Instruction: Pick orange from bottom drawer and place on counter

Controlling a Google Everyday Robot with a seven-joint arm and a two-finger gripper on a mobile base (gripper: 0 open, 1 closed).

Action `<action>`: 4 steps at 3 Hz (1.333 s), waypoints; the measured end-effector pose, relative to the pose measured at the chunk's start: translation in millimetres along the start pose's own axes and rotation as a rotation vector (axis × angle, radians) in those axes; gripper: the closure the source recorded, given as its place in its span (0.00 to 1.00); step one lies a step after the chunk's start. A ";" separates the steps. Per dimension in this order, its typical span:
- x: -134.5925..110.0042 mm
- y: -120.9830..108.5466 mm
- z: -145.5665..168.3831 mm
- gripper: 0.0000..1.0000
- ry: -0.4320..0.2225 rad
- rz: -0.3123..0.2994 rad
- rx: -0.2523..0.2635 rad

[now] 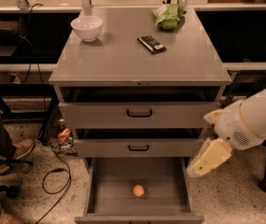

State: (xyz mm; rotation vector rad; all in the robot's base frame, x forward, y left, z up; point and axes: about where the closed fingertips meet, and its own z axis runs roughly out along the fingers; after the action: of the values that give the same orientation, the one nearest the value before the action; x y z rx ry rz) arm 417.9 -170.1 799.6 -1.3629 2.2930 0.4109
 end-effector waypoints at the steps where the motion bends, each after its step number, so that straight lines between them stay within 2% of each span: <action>1: 38.8 -3.6 70.0 0.00 -0.047 0.086 -0.048; 2: 67.5 5.5 143.1 0.00 -0.122 0.151 -0.101; 3: 91.8 14.2 216.3 0.00 -0.178 0.245 -0.160; 4: 106.4 22.5 248.0 0.00 -0.187 0.294 -0.210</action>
Offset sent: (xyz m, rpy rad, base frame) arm 0.0016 0.0426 -0.2650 0.3334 0.1003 -0.1394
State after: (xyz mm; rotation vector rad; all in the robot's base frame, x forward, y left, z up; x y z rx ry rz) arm 407.4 -124.7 532.7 -1.0256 2.3466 0.8569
